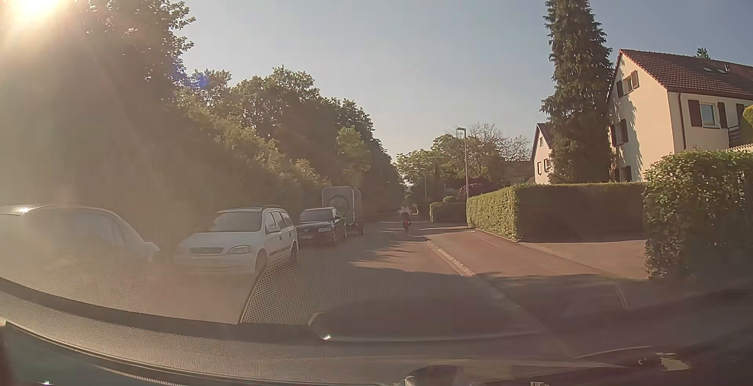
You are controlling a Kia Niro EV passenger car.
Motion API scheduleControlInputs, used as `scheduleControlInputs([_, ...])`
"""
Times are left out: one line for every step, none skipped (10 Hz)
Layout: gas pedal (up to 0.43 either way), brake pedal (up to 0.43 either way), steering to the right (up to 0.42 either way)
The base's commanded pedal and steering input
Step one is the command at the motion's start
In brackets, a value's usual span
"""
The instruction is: Follow the waypoints while adhering to traffic rules and regulations
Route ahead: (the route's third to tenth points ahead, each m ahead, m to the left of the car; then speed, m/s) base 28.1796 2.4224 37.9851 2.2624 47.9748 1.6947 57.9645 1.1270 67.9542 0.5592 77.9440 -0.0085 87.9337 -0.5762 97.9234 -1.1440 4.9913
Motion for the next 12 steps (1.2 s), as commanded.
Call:
scheduleControlInputs([0.087, 0.000, -0.001])
scheduleControlInputs([0.087, 0.000, -0.001])
scheduleControlInputs([0.087, 0.000, -0.001])
scheduleControlInputs([0.087, 0.000, -0.001])
scheduleControlInputs([0.087, 0.000, -0.001])
scheduleControlInputs([0.087, 0.000, -0.002])
scheduleControlInputs([0.087, 0.000, -0.001])
scheduleControlInputs([0.087, 0.000, -0.001])
scheduleControlInputs([0.087, 0.000, -0.001])
scheduleControlInputs([0.087, 0.000, -0.001])
scheduleControlInputs([0.087, 0.000, -0.003])
scheduleControlInputs([0.087, 0.000, -0.003])
